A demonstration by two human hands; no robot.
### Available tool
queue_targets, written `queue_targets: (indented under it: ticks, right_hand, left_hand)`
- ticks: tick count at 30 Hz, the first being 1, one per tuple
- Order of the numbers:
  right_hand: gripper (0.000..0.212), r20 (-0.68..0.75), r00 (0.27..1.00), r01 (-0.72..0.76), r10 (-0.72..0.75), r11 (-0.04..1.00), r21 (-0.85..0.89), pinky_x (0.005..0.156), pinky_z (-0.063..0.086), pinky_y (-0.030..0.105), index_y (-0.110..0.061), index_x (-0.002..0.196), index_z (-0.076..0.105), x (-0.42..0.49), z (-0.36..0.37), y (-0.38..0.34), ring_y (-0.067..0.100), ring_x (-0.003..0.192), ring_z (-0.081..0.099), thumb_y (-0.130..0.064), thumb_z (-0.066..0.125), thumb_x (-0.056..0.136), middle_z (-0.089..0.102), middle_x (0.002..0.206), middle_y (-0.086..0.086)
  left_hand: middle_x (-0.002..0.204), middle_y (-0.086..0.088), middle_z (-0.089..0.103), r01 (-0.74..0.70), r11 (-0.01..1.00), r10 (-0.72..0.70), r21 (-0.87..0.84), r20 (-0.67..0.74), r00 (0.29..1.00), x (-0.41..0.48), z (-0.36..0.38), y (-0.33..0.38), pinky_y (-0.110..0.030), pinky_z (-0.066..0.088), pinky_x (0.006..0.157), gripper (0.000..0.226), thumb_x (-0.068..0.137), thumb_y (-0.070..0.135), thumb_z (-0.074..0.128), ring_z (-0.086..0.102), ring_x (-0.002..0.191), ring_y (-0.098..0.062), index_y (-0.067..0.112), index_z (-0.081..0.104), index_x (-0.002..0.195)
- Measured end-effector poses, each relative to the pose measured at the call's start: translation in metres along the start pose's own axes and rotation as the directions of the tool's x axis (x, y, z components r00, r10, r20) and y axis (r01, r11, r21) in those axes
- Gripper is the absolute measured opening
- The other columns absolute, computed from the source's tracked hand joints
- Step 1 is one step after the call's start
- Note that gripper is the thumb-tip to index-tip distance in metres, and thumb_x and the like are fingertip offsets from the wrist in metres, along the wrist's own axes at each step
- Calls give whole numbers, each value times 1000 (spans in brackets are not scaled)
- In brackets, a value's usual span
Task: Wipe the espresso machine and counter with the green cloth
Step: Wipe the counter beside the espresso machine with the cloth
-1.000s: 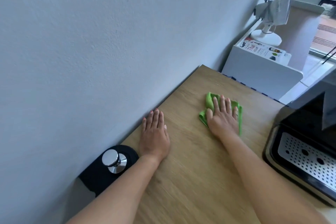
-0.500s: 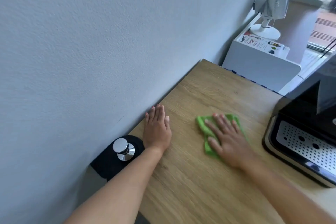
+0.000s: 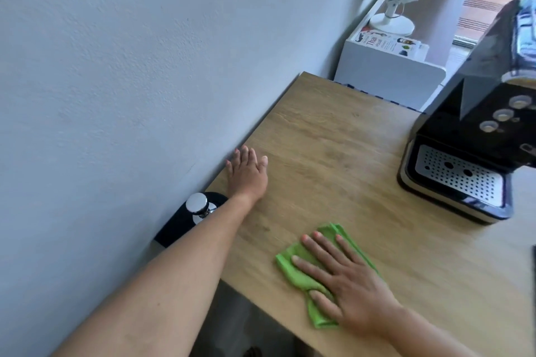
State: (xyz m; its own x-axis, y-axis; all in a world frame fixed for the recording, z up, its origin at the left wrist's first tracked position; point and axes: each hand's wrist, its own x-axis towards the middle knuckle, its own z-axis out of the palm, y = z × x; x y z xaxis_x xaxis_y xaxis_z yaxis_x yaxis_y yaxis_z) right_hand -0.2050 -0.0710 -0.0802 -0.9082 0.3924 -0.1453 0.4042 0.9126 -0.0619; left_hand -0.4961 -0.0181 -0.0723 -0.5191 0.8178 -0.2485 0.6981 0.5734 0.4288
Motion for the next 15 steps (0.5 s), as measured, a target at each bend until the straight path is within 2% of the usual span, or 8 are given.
queue_targets:
  ticks: [2,4,6,7,8,10,13,15]
  right_hand:
    - [59,19,988,-155,155,988,0,118,3,45,-47,151,2,-13,-8,37,15,150,-8,-63,16,96,0,164,-4]
    - [62,53,894,-447,445,893,48,121,-5,43,-47,150,-7,9,-13,61,13,148,-20,-65,5,92,-14,163,-5]
    - [66,30,754,-655,656,750,92,121,-5,46,-40,153,-4,50,-14,60,18,149,-15,-64,5,92,-11,164,-1]
    - [66,6,709,-700,705,703,126,121,-5,47,-37,154,-1,70,-14,50,20,150,-12,-61,8,94,-9,164,1]
    - [64,-2,699,-705,715,690,162,120,-6,48,-35,154,0,88,-13,33,22,150,-13,-59,10,95,-10,164,3]
    - [63,-2,780,-614,626,766,190,119,-10,48,-34,154,-2,109,-10,-18,23,148,-18,-57,10,97,-13,163,4]
    - [60,-1,947,-315,320,932,181,118,-13,49,-37,154,0,95,-6,-91,22,147,-22,-55,11,97,-11,163,3]
    - [58,-7,991,-129,132,978,163,118,-13,47,-39,154,8,55,3,-107,21,149,-15,-53,17,99,-6,163,0]
  left_hand:
    - [161,-6,-5,-22,1000,21,9,45,999,-7,1,-2,-41,-9,119,62,101,45,7,-11,148,-20,10,4,152]
    - [161,-5,-6,-44,999,44,-2,83,996,-14,2,-3,-41,-10,119,62,101,45,7,-11,148,-20,11,4,153]
    - [161,-5,-5,-62,998,64,-15,120,991,-18,2,-2,-41,-10,119,61,101,44,8,-11,148,-20,11,4,153]
    - [161,-5,-5,-65,997,69,-28,138,988,-20,2,-2,-40,-9,119,61,101,44,8,-11,148,-19,12,4,153]
    - [161,-4,-5,-61,997,67,-44,156,986,-21,1,-2,-40,-9,119,61,102,44,8,-11,148,-19,12,5,153]
    - [161,-4,-4,-37,997,48,-61,175,983,-21,-1,-5,-41,-9,118,60,102,44,8,-10,149,-19,12,6,153]
    - [162,-5,-3,-25,999,30,-36,162,986,-20,-3,-8,-42,-8,118,60,102,42,9,-9,149,-20,12,8,153]
    - [162,-6,-4,-29,1000,28,5,148,989,-26,2,-6,-42,-8,118,62,101,45,9,-9,149,-21,11,7,153]
